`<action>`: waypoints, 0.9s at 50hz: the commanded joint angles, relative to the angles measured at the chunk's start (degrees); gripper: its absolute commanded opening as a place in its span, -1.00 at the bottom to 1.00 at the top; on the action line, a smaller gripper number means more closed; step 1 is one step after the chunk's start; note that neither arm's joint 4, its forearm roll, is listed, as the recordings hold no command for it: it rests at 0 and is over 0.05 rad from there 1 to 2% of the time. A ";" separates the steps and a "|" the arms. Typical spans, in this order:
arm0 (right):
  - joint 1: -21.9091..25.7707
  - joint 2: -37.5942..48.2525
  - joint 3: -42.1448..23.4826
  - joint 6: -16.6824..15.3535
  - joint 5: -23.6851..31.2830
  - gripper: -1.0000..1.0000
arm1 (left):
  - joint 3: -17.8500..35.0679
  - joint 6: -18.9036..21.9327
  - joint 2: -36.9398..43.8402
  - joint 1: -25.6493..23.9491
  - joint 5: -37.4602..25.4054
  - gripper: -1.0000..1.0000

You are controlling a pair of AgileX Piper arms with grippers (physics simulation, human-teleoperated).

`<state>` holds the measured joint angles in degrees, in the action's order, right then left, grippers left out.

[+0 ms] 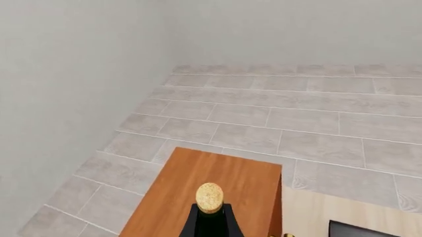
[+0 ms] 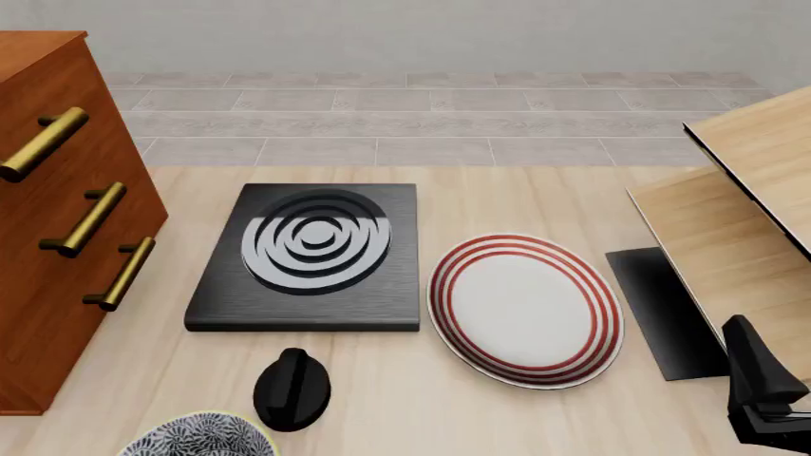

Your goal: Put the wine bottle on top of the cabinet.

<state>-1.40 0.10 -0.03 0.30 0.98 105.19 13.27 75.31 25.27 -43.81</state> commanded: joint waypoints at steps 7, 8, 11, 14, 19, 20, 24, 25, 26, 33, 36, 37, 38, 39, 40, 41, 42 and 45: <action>-0.02 -0.08 0.02 -0.02 0.16 1.00 | -6.98 0.90 2.03 0.77 0.31 1.00; -0.02 -0.08 0.02 -0.02 0.16 1.00 | -7.16 0.94 1.88 0.75 0.28 1.00; 0.00 -0.09 0.02 -0.02 0.12 1.00 | -7.15 1.06 1.91 0.84 0.33 1.00; -0.01 -0.09 0.02 -0.01 0.11 1.00 | -7.78 1.38 1.61 0.63 0.54 1.00; 0.00 -0.09 0.02 -0.02 0.13 1.00 | -8.46 1.93 1.15 0.26 0.40 1.00; 0.00 -0.09 0.02 -0.02 0.13 1.00 | -8.49 2.07 1.17 0.17 0.30 1.00; 0.02 -0.09 0.02 -0.07 0.12 1.00 | -8.44 2.05 0.99 -0.16 0.01 1.00; 0.02 -0.09 0.02 -0.05 0.12 1.00 | -8.61 2.00 1.00 -0.53 -0.31 1.00; 0.02 -0.09 0.02 -0.05 0.11 1.00 | -8.78 2.02 0.81 -0.63 -0.30 1.00; 0.01 -0.09 0.02 -0.04 0.14 1.00 | -8.90 2.92 0.14 -0.55 -0.19 1.00; 0.03 -0.09 0.02 -0.03 0.11 1.00 | -8.77 2.79 -0.33 -0.83 -0.66 1.00; 0.02 -0.09 0.02 -0.02 0.12 1.00 | -8.65 2.82 -0.51 -0.76 -0.83 1.00; 0.02 -0.09 0.02 -0.03 0.10 1.00 | -8.64 2.52 -0.73 -1.01 -1.13 1.00; 0.02 -0.09 0.02 -0.05 0.07 1.00 | -8.55 2.47 -1.06 -0.95 -1.03 1.00; 0.00 -0.09 0.02 -0.03 0.08 1.00 | -8.51 2.24 -1.16 -0.96 -1.11 1.00; 0.00 -0.09 0.02 -0.03 0.07 1.00 | -8.69 2.30 -1.30 -1.08 -1.12 1.00; 0.00 -0.09 0.02 -0.03 0.07 1.00 | -9.08 2.36 -1.61 -1.12 -0.98 1.00; 0.02 -0.09 0.02 -0.03 0.05 1.00 | -9.82 2.34 -2.31 -1.23 -0.86 1.00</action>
<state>-1.38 0.01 -0.01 0.26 1.06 96.40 15.60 74.48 24.44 -44.43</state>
